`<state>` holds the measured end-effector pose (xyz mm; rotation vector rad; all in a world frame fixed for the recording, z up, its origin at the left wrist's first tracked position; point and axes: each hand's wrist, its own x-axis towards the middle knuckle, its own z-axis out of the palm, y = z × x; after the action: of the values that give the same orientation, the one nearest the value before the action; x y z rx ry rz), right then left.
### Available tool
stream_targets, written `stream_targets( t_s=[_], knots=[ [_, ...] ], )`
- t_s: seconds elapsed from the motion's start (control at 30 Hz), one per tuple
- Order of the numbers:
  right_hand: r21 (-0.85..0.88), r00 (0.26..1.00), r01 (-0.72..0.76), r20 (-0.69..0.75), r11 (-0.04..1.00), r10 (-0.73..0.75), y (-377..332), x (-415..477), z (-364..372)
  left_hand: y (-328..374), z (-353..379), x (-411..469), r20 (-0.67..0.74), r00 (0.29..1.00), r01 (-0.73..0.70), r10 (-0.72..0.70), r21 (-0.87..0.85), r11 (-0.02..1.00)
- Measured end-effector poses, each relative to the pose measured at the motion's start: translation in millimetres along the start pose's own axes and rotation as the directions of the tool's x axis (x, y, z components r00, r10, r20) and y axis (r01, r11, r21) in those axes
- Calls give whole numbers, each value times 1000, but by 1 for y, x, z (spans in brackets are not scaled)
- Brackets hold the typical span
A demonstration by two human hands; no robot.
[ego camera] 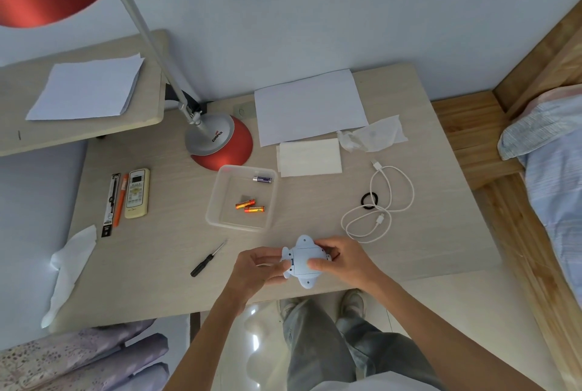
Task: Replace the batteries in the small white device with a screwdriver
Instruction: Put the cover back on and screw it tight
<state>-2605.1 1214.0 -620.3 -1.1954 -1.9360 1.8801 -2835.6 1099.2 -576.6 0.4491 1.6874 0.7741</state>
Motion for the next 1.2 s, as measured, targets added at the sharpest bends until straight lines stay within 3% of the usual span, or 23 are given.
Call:
stream_targets(
  t_s=[0.07,0.13,0.2,0.3,0.4,0.6,0.87,1.07,1.2],
  knots=[
    [8,1000,10,5,1000,-10,0,0,0,-9,-17,-9,-143,988,-54,65,78,995],
    [21,1000,26,10,999,-27,1,0,0,-27,-45,-16,-317,916,-136,248,336,932],
    [32,1000,29,7,999,-29,0,0,0,-45,-77,-19,-373,824,-132,426,606,785],
    [36,1000,21,4,999,-21,-1,0,0,-66,-115,-11,-370,776,-11,511,802,597],
    [47,1000,25,5,999,-25,-3,-2,-2,-75,-133,0,-389,788,56,477,817,574],
    [49,999,32,7,998,-32,-1,-1,-1,-85,-141,9,-315,782,-44,537,832,552],
    [23,999,35,16,999,-36,-1,-2,-3,-36,-120,-29,-232,833,-204,502,716,668],
    [10,998,59,14,998,-59,1,-1,-1,15,-80,-71,-175,807,-328,564,661,675],
    [-8,997,76,6,997,-76,5,-1,0,38,-48,-82,-80,766,-425,638,682,595]
  ],
)
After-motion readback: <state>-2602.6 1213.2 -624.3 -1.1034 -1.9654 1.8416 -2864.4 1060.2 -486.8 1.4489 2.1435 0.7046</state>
